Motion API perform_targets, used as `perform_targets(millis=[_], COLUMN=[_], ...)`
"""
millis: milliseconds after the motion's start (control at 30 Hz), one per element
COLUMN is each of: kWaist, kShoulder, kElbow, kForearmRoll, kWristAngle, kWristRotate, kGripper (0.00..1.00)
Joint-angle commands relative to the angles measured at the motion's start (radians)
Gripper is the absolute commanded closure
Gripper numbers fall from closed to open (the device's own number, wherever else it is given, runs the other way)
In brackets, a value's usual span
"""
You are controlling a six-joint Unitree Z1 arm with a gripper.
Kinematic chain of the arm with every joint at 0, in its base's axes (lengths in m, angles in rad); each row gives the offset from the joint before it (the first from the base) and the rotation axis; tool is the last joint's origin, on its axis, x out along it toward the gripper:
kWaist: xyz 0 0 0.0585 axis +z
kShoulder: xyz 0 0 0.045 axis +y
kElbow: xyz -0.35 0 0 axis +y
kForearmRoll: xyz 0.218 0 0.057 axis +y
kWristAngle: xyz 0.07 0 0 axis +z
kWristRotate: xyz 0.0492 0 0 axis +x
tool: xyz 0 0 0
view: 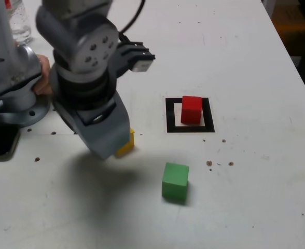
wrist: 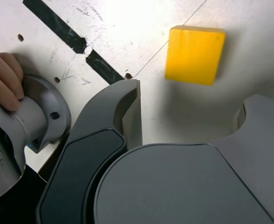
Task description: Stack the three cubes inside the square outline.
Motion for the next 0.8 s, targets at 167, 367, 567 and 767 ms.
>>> perform_targets(millis=[167, 367, 567, 767], kWaist=[0.015, 0.045, 0.071, 0.085], kShoulder=[0.055, 0.076, 0.097, 0.133], kElbow=[-0.015, 0.02, 0.045, 0.032], kForearmRoll=[-0.019, -0.066, -0.11, -0.121], kWristAngle=[0.001, 0.001, 0.003, 0.008], kWristRotate=[0.005, 0.005, 0.005, 0.017], kGripper=[0.2, 0.2, 0.2, 0.2])
